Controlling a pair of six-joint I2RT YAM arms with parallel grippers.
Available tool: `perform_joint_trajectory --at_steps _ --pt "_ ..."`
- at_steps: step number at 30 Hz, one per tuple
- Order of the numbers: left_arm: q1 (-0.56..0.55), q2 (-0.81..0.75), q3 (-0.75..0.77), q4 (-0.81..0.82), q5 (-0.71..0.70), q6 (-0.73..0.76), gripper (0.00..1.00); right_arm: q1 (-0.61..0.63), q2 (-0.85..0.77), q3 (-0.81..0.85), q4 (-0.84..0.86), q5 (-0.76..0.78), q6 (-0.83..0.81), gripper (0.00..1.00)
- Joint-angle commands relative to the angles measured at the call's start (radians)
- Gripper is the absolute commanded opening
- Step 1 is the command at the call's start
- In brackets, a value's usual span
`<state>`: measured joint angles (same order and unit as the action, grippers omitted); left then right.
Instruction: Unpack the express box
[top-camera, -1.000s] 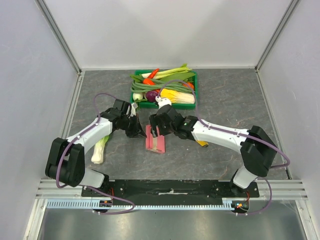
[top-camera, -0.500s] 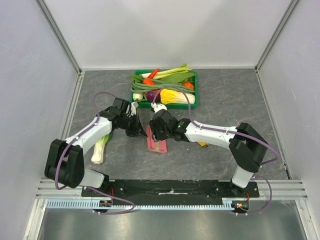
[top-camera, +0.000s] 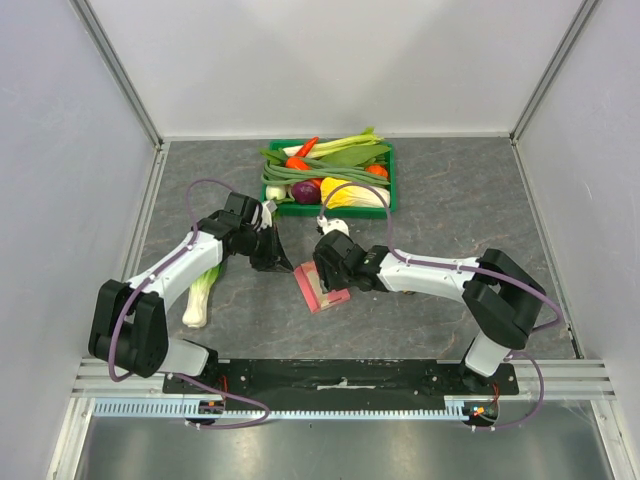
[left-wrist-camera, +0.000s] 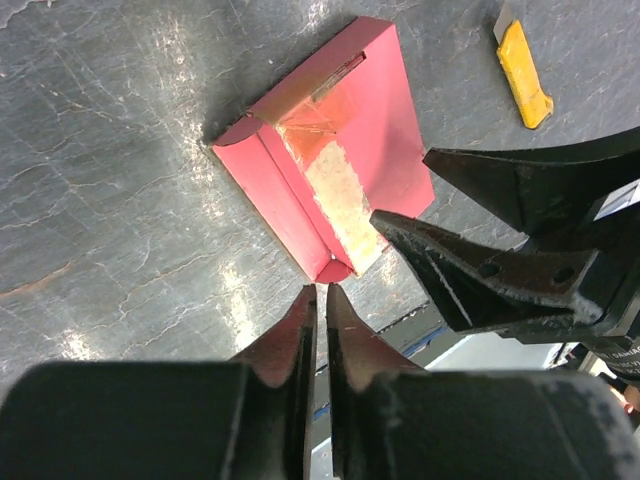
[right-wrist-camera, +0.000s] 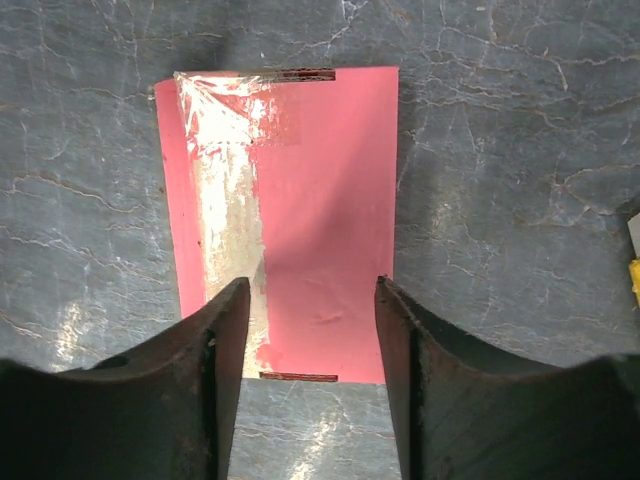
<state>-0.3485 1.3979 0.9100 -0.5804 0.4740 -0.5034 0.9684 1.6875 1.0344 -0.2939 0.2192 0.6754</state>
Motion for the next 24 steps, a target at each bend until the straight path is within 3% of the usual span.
perform_joint_trajectory --at_steps 1,4,12,24 --pt "-0.003 0.004 -0.016 0.022 0.018 0.035 0.15 0.003 -0.015 0.039 0.016 0.016 -0.057 0.63" --pt "-0.001 0.018 -0.036 0.039 0.021 0.034 0.20 0.015 -0.020 0.062 0.016 0.048 -0.115 0.78" --pt "-0.001 0.024 -0.072 0.051 -0.023 0.017 0.31 0.059 0.080 0.130 0.010 0.074 -0.223 0.96" --pt "-0.001 0.039 -0.097 0.073 -0.026 0.012 0.36 0.073 0.152 0.165 -0.050 0.201 -0.183 0.96"
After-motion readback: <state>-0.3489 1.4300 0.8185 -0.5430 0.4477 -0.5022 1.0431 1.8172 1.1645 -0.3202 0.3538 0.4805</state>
